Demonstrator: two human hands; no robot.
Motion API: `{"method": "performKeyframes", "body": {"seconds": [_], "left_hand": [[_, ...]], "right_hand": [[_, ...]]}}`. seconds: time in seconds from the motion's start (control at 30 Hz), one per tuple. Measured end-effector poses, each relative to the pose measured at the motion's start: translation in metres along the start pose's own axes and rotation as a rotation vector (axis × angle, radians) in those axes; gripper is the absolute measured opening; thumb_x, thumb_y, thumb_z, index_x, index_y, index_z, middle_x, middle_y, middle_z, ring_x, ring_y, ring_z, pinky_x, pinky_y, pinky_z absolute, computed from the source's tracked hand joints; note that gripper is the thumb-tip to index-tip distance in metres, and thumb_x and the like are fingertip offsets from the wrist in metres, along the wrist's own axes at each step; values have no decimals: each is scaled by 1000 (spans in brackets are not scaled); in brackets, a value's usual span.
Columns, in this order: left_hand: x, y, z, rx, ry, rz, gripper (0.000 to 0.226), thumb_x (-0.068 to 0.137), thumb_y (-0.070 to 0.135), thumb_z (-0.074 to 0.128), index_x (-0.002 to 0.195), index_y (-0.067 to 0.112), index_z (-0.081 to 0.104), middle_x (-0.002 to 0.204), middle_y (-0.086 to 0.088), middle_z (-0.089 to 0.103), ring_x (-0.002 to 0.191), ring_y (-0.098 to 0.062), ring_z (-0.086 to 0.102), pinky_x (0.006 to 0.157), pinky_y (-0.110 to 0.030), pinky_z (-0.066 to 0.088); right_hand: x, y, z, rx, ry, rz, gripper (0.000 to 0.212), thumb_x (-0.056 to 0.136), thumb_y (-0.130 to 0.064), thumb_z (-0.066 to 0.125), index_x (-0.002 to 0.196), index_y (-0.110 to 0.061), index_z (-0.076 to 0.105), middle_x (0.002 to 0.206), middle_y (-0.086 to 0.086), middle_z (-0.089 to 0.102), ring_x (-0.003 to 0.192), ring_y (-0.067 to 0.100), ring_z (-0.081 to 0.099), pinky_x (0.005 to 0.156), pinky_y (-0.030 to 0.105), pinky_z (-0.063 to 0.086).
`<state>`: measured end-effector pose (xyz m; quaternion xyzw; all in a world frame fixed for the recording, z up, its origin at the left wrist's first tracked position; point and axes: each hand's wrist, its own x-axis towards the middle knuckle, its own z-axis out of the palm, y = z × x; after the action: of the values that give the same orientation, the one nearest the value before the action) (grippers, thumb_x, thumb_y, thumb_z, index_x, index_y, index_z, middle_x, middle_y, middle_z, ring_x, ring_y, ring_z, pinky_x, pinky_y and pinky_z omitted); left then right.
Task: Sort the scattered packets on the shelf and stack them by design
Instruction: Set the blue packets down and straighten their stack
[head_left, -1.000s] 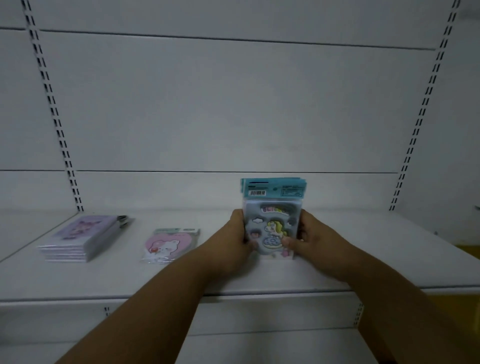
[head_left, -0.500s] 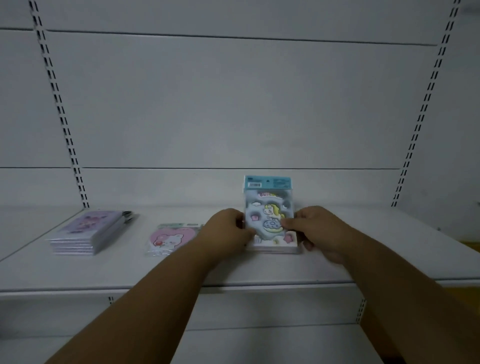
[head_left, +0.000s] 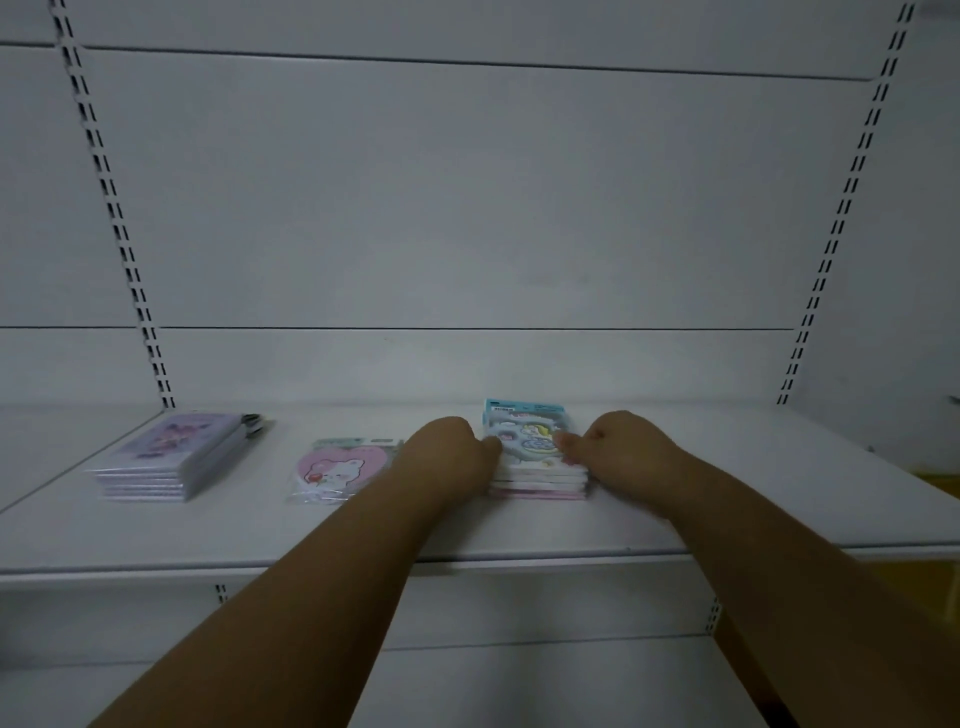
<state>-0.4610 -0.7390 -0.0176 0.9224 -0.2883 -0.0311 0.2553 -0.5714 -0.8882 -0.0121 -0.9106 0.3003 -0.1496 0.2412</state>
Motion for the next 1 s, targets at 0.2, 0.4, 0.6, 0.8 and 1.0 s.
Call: {"method": "performKeyframes", "body": {"seconds": [0.2,0.4,0.6,0.8,1.0], "left_hand": [[-29,-16,2,224,39,164,32,89,47,53,78,17,61,69,3,58,67,-14,56,62,-27,48],[-30,-14,7,235,103,186,20,92,35,57,89,18,67,81,0,62,76,-17,56,69,-26,47],[-35,-21,11,235,171,209,19,92,37,56,83,21,59,83,0,61,76,-16,53,67,-27,43],[-34,-21,11,204,164,177,19,92,35,57,78,23,56,70,6,52,72,-15,54,65,-27,43],[-37,-25,10,150,215,192,20,90,40,58,87,21,57,84,3,57,78,-15,56,68,-28,47]], "right_hand": [[-26,32,-4,-124,2,-198,35,76,-54,71,75,-19,64,74,-5,60,67,7,52,59,24,39],[-23,29,4,-151,8,-293,18,83,-35,71,74,-21,63,70,-10,54,73,13,54,63,25,39],[-26,26,8,-142,22,-290,24,83,-33,70,66,-25,56,66,-10,51,72,13,52,68,28,41],[-29,22,8,-156,33,-306,24,86,-33,67,81,-10,68,77,0,62,76,17,57,72,30,45],[-32,25,4,-202,72,-350,25,87,-40,64,82,-16,64,75,-6,55,75,15,53,69,31,43]]}}
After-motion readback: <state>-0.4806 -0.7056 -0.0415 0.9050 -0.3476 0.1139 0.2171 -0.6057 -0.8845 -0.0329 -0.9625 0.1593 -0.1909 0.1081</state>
